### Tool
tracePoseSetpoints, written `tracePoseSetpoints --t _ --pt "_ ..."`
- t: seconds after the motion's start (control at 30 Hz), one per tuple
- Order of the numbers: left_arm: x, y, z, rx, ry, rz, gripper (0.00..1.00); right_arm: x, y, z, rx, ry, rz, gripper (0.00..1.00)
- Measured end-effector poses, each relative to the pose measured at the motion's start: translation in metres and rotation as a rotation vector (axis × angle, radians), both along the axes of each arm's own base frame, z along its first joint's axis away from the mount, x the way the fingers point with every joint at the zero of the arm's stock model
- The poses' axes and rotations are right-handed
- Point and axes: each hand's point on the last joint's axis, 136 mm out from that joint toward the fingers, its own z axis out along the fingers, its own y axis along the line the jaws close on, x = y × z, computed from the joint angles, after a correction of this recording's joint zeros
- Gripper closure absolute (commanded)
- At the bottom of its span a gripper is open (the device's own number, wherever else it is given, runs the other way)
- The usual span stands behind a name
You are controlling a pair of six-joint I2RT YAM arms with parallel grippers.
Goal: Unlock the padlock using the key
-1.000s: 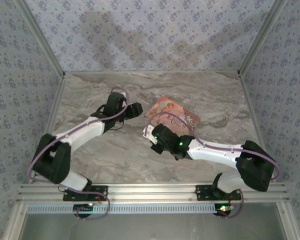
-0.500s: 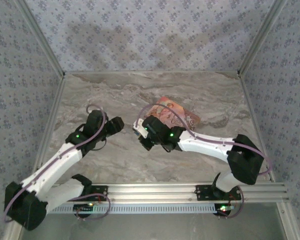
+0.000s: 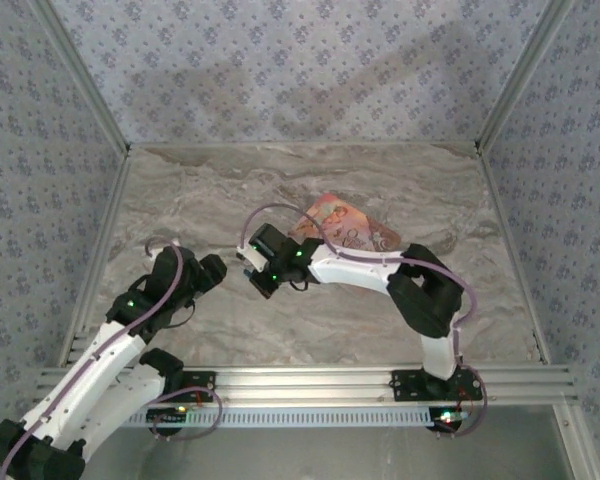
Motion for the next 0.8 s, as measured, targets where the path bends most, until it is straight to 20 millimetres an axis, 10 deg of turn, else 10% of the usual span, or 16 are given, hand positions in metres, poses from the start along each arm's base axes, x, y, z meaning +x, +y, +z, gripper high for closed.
tracePoseSetpoints --t 0.37,0.77,0.8 --pt "-0.002 0.002 -0.006 -0.002 0.010 0.011 0.27 -0.009 0.014 -0.033 -0.033 0.132 -0.018 0.94" --pt "-0.002 0.003 -0.006 -0.002 0.010 0.011 0.24 0.006 -0.006 -0.021 -0.019 0.167 -0.120 0.55" --pt "-0.002 0.002 -0.008 0.002 0.016 0.011 0.09 0.010 -0.014 -0.012 -0.012 0.155 -0.137 0.52"
